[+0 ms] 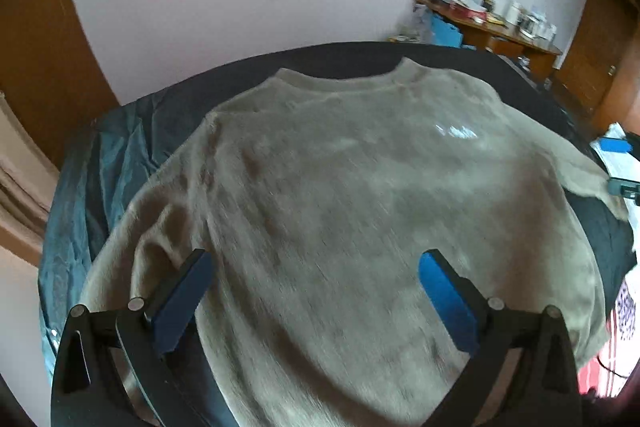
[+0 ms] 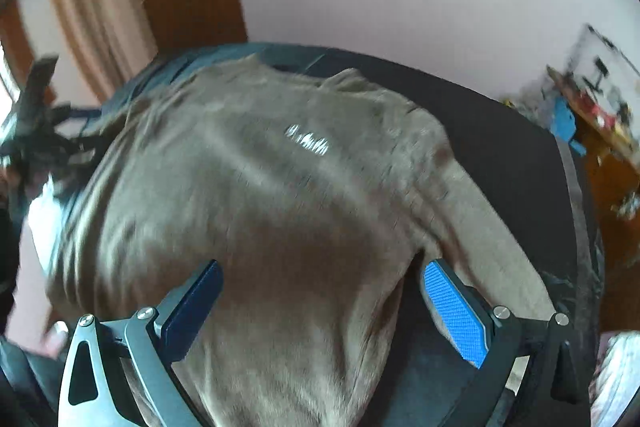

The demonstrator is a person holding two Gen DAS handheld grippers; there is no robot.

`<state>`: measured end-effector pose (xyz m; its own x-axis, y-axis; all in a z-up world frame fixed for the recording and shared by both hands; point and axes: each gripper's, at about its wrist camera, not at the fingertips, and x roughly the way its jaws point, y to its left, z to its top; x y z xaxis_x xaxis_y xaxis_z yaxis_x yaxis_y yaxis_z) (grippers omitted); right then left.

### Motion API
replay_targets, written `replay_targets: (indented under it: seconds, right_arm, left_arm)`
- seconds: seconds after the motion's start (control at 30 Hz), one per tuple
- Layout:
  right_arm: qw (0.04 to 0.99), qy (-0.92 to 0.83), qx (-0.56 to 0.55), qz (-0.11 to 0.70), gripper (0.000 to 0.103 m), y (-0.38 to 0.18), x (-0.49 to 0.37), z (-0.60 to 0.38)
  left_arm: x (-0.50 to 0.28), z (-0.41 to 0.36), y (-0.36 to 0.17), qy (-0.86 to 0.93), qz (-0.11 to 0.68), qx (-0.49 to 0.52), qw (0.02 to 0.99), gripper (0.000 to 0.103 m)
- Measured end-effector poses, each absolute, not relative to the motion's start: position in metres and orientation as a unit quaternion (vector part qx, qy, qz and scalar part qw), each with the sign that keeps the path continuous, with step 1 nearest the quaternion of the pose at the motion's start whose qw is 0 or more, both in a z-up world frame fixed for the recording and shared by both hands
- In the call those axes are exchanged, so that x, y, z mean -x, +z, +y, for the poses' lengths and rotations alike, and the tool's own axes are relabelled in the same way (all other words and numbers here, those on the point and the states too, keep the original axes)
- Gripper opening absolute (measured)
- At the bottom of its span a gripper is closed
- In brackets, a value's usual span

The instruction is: Fold clothes

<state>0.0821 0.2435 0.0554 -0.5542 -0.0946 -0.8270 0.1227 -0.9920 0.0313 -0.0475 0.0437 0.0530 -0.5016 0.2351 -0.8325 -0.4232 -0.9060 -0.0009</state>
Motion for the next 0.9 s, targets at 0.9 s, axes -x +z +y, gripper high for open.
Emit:
replay_targets:
  seconds: [0.9]
  right_arm:
    - [0.005,-0.857,-0.504,-0.108,0.091,-0.056,0.183,0.232]
  left_arm:
    - [0.261,0.107,-0.040,0.848,0.073,0.522,0.064,0.103]
